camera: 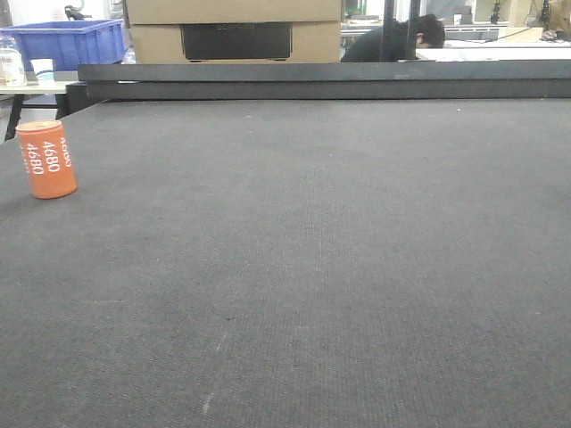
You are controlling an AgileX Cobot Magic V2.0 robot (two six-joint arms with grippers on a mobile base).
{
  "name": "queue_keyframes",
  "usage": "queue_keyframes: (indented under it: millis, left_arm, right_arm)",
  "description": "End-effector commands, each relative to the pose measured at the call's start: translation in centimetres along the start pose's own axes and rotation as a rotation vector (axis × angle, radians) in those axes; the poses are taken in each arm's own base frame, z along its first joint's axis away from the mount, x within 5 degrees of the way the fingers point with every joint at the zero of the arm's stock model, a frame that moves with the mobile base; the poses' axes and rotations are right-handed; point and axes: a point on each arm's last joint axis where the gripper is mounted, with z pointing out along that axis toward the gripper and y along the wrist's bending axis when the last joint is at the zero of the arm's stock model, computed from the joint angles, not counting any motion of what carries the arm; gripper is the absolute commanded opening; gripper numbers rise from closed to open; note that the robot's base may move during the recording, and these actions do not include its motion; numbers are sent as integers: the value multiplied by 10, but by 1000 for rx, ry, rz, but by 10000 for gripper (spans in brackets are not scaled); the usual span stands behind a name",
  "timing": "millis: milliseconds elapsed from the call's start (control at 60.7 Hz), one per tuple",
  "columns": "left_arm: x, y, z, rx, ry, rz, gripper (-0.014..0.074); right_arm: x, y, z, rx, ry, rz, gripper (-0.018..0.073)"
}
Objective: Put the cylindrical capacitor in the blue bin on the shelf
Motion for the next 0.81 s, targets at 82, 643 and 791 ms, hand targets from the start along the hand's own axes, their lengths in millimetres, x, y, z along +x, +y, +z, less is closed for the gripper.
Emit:
queue_keyframes:
  millis: [82,643,791]
  left_arm:
    - [-8,-5,24,48,70,3,417]
    - [13,-30,62,203,251,-45,594]
    - [15,-32,66,212,263,-97,603]
  right_arm:
    - [-11,-1,40,7,120,-10,-106]
    - [81,-10,127,38,469,4,568]
    - [126,-14,125,69,420,-4,568]
